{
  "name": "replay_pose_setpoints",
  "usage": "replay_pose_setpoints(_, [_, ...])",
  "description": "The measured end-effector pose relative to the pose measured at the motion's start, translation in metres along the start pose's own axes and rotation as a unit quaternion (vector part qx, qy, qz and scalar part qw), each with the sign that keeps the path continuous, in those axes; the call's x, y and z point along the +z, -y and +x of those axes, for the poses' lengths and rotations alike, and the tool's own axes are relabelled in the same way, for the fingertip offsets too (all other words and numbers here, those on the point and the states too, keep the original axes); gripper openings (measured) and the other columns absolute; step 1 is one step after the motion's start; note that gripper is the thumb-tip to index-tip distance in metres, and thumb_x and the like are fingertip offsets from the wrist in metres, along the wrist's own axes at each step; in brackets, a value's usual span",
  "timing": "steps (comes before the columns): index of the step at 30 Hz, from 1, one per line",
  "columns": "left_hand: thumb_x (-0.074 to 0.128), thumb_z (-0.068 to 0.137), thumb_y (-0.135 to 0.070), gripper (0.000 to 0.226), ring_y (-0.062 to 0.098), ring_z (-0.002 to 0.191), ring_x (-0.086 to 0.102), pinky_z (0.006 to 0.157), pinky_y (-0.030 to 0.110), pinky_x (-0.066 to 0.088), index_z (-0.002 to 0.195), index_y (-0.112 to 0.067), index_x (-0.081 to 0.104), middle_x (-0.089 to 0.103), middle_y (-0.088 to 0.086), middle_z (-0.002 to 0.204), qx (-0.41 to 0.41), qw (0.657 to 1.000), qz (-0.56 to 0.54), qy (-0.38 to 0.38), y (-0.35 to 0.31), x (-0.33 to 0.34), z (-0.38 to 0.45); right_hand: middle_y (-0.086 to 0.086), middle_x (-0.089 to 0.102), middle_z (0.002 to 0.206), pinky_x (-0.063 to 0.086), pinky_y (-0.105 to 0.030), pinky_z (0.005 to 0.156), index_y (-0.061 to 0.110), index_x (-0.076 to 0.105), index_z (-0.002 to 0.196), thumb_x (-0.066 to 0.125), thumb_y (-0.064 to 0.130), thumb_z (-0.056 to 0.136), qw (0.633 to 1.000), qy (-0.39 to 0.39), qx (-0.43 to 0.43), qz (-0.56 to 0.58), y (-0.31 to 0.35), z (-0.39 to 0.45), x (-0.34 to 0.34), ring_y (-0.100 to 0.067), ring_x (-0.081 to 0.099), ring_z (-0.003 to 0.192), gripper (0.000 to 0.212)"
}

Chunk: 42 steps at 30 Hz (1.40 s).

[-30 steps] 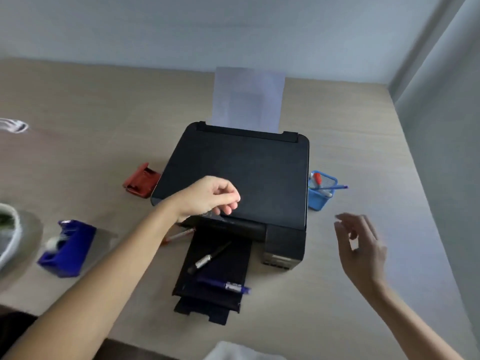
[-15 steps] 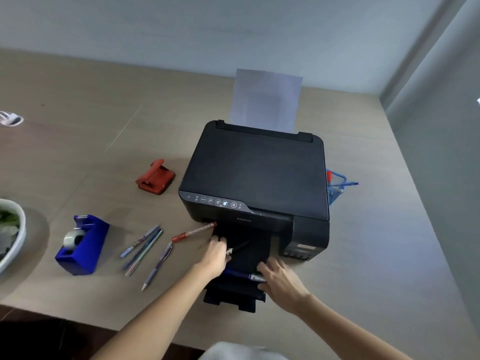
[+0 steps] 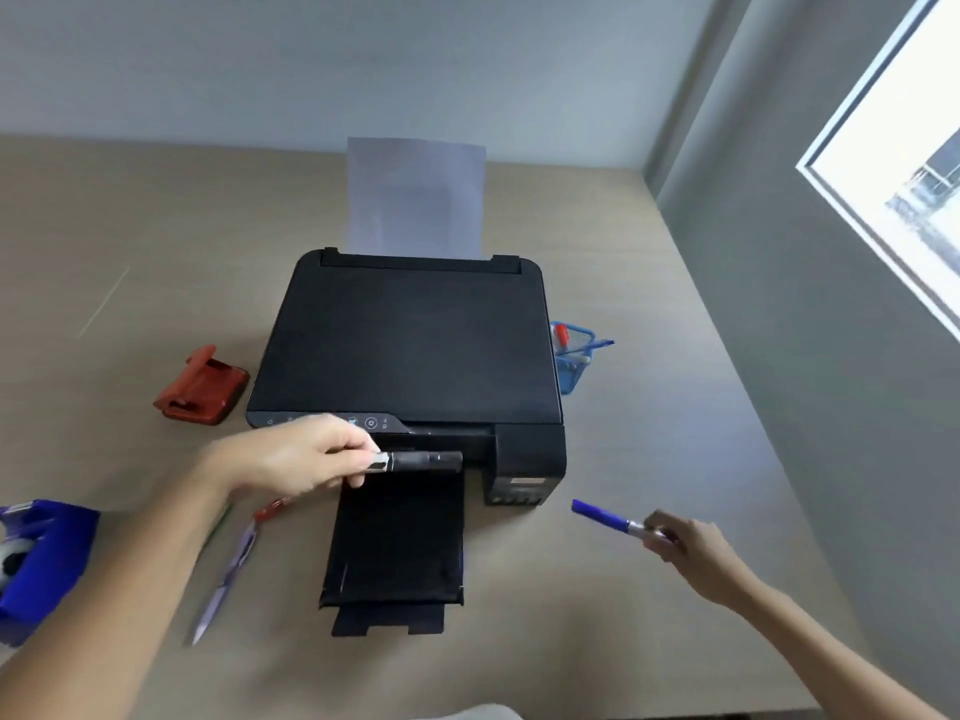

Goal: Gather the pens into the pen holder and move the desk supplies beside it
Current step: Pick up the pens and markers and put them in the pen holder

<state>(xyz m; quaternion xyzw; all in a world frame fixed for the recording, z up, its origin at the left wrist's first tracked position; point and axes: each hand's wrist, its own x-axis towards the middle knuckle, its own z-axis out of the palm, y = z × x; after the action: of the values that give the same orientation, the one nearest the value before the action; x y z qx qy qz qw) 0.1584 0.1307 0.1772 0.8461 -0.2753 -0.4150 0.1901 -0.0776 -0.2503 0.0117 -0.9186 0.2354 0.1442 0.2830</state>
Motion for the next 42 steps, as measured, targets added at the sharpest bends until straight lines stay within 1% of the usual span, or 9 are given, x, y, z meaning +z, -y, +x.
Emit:
replay_pose_setpoints(4, [0.050,0.098,-0.025,0.019,0.010,0.069,0.058,0.065,0.027,0.049,0.103,-0.028,0.068,0.070,-0.004,0.087,0.090,0.985,-0.034,-0.144,-0.077,-0.015,0.039,-0.010,0.064,0.059,0.037,-0.030,0.053,0.025,0.062,0.074,0.066,0.017,0.083,0.985,-0.150,0.043,0.074,-0.007,0.023,-0.054,-0.021,0.049,0.052,0.013])
replay_pose_setpoints(7, [0.057,0.094,-0.022,0.016,0.021,0.075,0.059,0.064,0.028,0.045,0.105,-0.015,0.066,0.067,0.003,0.090,0.108,0.958,0.040,-0.261,-0.126,-0.008,0.099,-0.011,0.063,0.060,0.036,-0.030,0.054,0.017,0.068,0.080,0.068,0.018,0.082,0.968,-0.221,0.025,0.118,0.012,0.054,-0.080,-0.025,0.049,0.055,0.002])
replay_pose_setpoints(10, [0.062,0.091,-0.015,0.016,0.027,0.082,0.062,0.068,0.033,0.049,0.105,-0.007,0.065,0.068,0.012,0.099,0.109,0.943,0.105,-0.298,-0.161,0.002,0.163,-0.015,0.065,0.068,0.039,-0.031,0.062,0.008,0.070,0.086,0.067,0.015,0.082,0.963,-0.238,-0.005,0.125,0.035,0.092,-0.095,-0.030,0.055,0.065,0.009])
replay_pose_setpoints(15, [0.064,0.087,-0.004,0.014,0.032,0.093,0.066,0.067,0.034,0.046,0.100,-0.002,0.064,0.070,0.016,0.099,0.081,0.918,0.279,-0.269,-0.189,0.014,0.233,-0.021,0.066,0.076,0.038,-0.033,0.063,0.002,0.068,0.084,0.063,0.014,0.082,0.977,-0.197,-0.055,0.055,0.055,0.157,-0.108,-0.035,0.056,0.072,0.013])
replay_pose_setpoints(19, [0.059,0.090,-0.005,0.012,0.030,0.095,0.064,0.085,0.037,0.047,0.101,-0.003,0.062,0.069,0.015,0.101,0.072,0.888,0.381,-0.248,-0.206,0.010,0.268,-0.021,0.063,0.076,0.047,-0.042,0.065,0.000,0.064,0.077,0.062,0.016,0.081,0.982,-0.155,-0.108,-0.015,0.070,0.196,-0.116,-0.038,0.058,0.073,0.017])
replay_pose_setpoints(27, [0.065,0.085,-0.015,0.026,0.027,0.117,0.050,0.104,0.044,0.028,0.110,-0.015,0.061,0.067,0.008,0.111,0.012,0.873,0.448,-0.192,-0.193,0.016,0.309,-0.023,0.067,0.090,0.047,-0.038,0.064,0.000,0.065,0.087,0.063,0.015,0.080,0.990,-0.093,-0.091,-0.049,0.076,0.234,-0.107,-0.037,0.061,0.080,0.016])
replay_pose_setpoints(34, [0.069,0.085,-0.028,0.039,0.025,0.122,0.050,0.115,0.050,0.018,0.121,-0.016,0.060,0.067,0.002,0.119,0.118,0.920,0.214,-0.305,-0.174,0.002,0.250,-0.022,0.060,0.105,0.052,-0.047,0.082,0.012,0.052,0.124,0.068,0.013,0.080,0.981,-0.159,-0.104,-0.051,0.077,0.208,-0.126,-0.040,0.060,0.096,0.047])
replay_pose_setpoints(38, [0.068,0.087,-0.025,0.033,0.012,0.102,0.062,0.098,0.026,0.045,0.118,-0.017,0.064,0.069,-0.003,0.113,0.184,0.907,0.005,-0.379,-0.117,-0.001,0.160,-0.022,0.066,0.100,0.041,-0.028,0.076,0.006,0.061,0.114,0.066,0.005,0.081,0.952,-0.255,-0.170,0.024,0.134,0.168,-0.149,-0.035,0.064,0.080,0.033])
replay_pose_setpoints(42, [0.065,0.089,-0.018,0.014,0.008,0.083,0.067,0.076,0.006,0.045,0.101,-0.014,0.069,0.073,-0.003,0.094,0.115,0.872,-0.106,-0.464,-0.018,0.003,0.075,-0.010,0.067,0.086,0.033,-0.018,0.064,0.011,0.064,0.104,0.061,0.010,0.085,0.904,-0.308,-0.286,0.074,0.215,0.113,-0.137,-0.022,0.055,0.063,0.019])
